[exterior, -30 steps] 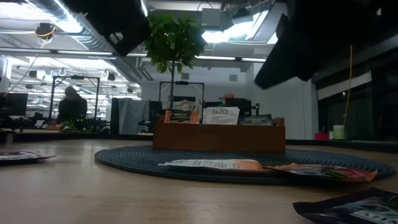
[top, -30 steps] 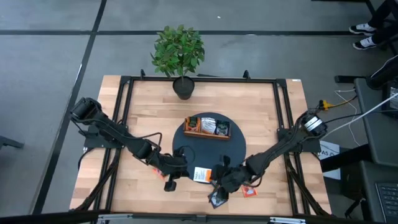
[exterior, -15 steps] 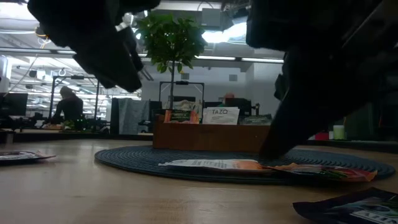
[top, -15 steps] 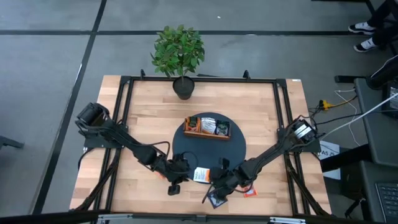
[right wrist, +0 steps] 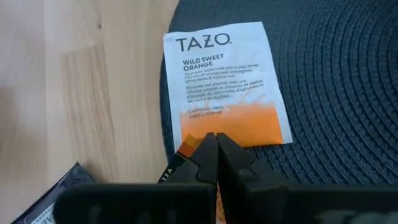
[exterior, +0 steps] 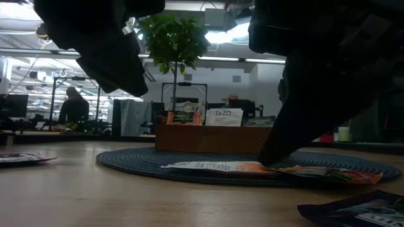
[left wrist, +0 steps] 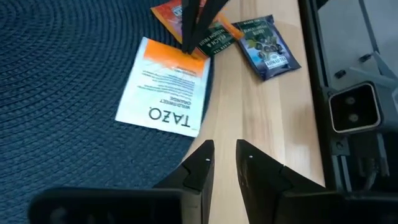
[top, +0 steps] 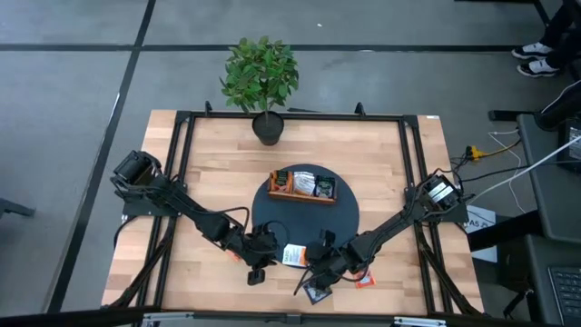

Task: Pick & Place Tea
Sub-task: Put the white tea bag into the middle of the wooden organizer

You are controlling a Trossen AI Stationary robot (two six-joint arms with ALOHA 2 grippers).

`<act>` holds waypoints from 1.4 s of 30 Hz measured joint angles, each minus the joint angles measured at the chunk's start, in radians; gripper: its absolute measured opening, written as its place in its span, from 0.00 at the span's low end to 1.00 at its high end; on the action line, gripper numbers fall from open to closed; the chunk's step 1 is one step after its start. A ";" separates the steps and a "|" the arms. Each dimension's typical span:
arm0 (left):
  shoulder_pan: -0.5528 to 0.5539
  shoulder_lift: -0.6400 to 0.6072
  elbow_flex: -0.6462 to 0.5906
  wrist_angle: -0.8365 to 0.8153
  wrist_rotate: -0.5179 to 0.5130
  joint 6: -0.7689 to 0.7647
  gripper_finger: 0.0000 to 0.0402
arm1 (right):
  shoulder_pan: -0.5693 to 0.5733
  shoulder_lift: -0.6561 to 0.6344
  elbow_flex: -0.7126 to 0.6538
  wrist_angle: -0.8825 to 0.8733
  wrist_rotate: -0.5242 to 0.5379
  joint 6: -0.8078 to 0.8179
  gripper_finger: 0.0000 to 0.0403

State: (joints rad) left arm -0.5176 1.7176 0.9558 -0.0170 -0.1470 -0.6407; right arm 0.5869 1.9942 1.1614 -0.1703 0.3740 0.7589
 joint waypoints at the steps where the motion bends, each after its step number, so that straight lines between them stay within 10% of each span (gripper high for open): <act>1: 0.002 0.000 0.000 0.000 -0.001 -0.003 0.17 | 0.000 0.000 -0.002 0.002 0.000 0.000 0.01; 22: 0.088 0.000 0.000 -0.004 0.066 -0.213 0.19 | 0.000 -0.001 -0.053 0.042 0.004 0.048 0.01; 42: 0.141 0.180 0.001 0.161 0.100 -0.442 0.48 | 0.000 -0.001 -0.054 0.047 -0.001 0.046 0.01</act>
State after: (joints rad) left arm -0.3771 1.8981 0.9565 0.1444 -0.0467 -1.0824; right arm 0.5867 1.9935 1.1072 -0.1230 0.3729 0.8045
